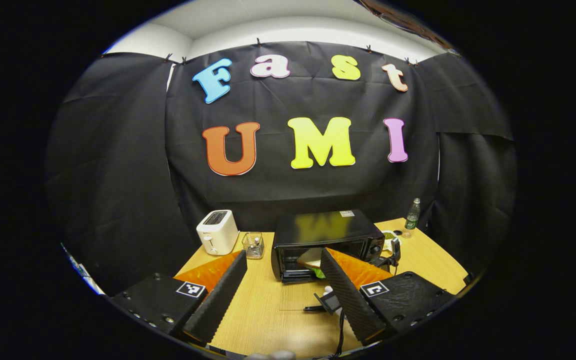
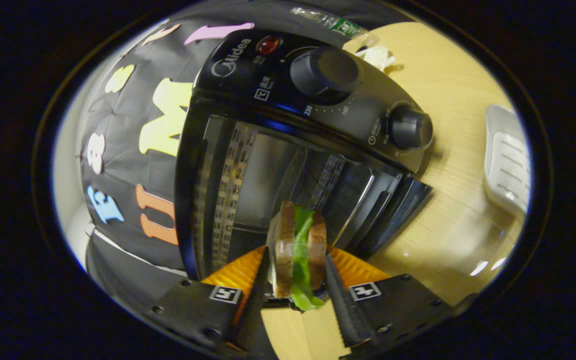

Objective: Open the electric oven with the left hand, put the food in, and close the electric oven.

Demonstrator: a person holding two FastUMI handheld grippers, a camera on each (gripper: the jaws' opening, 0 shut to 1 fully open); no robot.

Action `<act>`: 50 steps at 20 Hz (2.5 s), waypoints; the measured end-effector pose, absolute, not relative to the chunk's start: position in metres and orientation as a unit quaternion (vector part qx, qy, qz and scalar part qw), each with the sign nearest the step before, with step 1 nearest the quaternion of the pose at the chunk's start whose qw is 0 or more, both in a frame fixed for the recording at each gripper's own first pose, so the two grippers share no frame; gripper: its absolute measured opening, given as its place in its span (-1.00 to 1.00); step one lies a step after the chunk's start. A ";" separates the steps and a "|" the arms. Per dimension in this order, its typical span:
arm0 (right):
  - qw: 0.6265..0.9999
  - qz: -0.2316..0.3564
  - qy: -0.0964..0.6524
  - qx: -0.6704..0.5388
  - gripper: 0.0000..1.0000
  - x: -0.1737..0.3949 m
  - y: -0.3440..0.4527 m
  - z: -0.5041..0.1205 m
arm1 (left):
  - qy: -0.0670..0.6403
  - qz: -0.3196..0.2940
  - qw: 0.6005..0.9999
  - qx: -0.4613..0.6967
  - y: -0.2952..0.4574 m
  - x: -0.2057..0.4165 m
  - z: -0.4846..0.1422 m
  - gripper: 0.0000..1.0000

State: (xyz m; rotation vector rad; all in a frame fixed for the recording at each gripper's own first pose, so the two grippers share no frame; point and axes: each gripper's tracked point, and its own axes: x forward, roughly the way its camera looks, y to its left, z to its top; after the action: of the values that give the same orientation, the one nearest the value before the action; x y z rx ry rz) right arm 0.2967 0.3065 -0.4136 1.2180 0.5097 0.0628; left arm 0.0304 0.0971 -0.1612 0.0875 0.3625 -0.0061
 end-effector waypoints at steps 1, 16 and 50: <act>0.800 0.018 0.243 0.548 0.55 0.294 0.301 -0.417 | 0.182 -0.002 0.983 0.040 0.099 0.029 -0.161 0.94; 0.937 0.055 0.199 0.283 0.84 0.242 0.237 -0.325 | 0.150 -0.001 0.988 0.045 0.095 0.022 -0.152 0.94; 0.997 -0.041 0.070 -0.007 0.90 0.060 -0.030 -0.091 | 0.366 -0.045 0.929 0.015 -0.023 0.017 -0.489 0.94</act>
State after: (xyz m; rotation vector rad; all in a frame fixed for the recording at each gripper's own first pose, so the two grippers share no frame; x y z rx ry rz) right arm 0.0600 -0.0298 -0.0913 -0.0137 0.1406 -0.0826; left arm 0.0174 -0.0226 -0.4890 0.0302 0.7508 -0.0917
